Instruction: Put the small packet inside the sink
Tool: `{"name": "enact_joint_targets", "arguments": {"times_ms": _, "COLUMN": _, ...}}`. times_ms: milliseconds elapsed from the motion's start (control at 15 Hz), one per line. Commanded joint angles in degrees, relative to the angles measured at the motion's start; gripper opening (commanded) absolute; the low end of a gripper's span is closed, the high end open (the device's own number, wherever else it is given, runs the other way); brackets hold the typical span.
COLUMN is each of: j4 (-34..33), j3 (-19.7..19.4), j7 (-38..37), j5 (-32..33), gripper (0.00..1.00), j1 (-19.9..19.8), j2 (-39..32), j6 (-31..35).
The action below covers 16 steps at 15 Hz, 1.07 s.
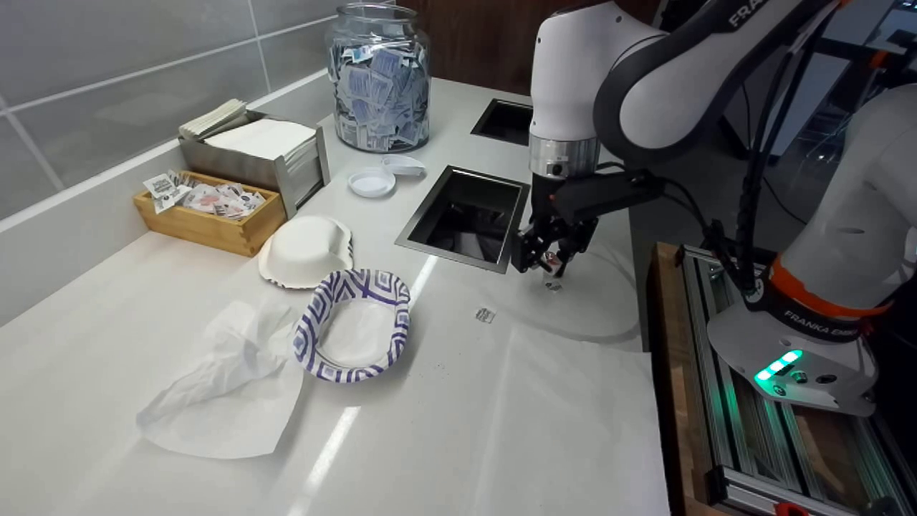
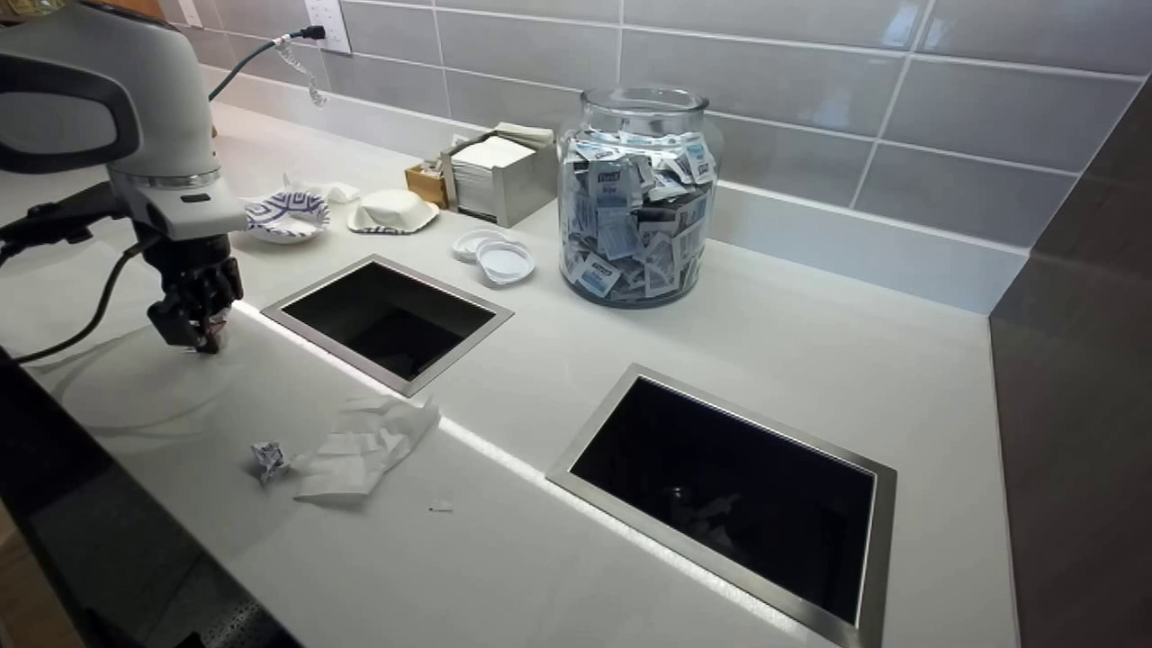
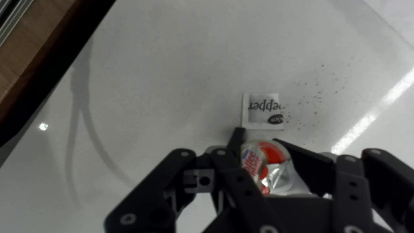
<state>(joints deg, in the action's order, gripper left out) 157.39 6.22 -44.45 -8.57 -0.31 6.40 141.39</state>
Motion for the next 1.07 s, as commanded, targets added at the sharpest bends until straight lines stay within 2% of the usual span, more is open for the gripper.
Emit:
{"name": "enact_joint_targets", "arguments": {"times_ms": 0, "j4": -0.05, "j3": -0.47, "j7": -1.91, "j5": 1.35, "gripper": 0.03, "j1": 0.38, "j2": -0.63, "j6": -0.12}}
{"name": "enact_joint_targets", "arguments": {"times_ms": 67, "j4": -0.05, "j3": -0.48, "j7": -2.13, "j5": 1.60, "gripper": 0.00, "j1": 0.36, "j2": -0.64, "j6": -0.22}}
{"name": "enact_joint_targets", "arguments": {"times_ms": 200, "j4": -0.05, "j3": -0.47, "j7": -2.70, "j5": 2.32, "gripper": 0.04, "j1": 0.32, "j2": -0.47, "j6": -0.54}}
{"name": "enact_joint_targets", "arguments": {"times_ms": 400, "j4": -0.05, "j3": -0.43, "j7": -3.73, "j5": 3.67, "gripper": 0.04, "j1": 0.26, "j2": -0.18, "j6": -0.90}}
{"name": "enact_joint_targets", "arguments": {"times_ms": 467, "j4": -0.05, "j3": -0.34, "j7": -4.64, "j5": 4.61, "gripper": 0.29, "j1": 0.16, "j2": -0.01, "j6": -1.12}}
{"name": "enact_joint_targets", "arguments": {"times_ms": 533, "j4": -0.06, "j3": -0.37, "j7": -5.08, "j5": 5.11, "gripper": 0.30, "j1": 0.14, "j2": 0.15, "j6": -1.34}}
{"name": "enact_joint_targets", "arguments": {"times_ms": 600, "j4": -0.06, "j3": -0.32, "j7": -6.09, "j5": 6.27, "gripper": 0.35, "j1": 0.00, "j2": 0.60, "j6": -1.64}}
{"name": "enact_joint_targets", "arguments": {"times_ms": 1000, "j4": -0.31, "j3": -0.05, "j7": -10.09, "j5": 11.27, "gripper": 0.80, "j1": -0.48, "j2": 2.60, "j6": -3.10}}
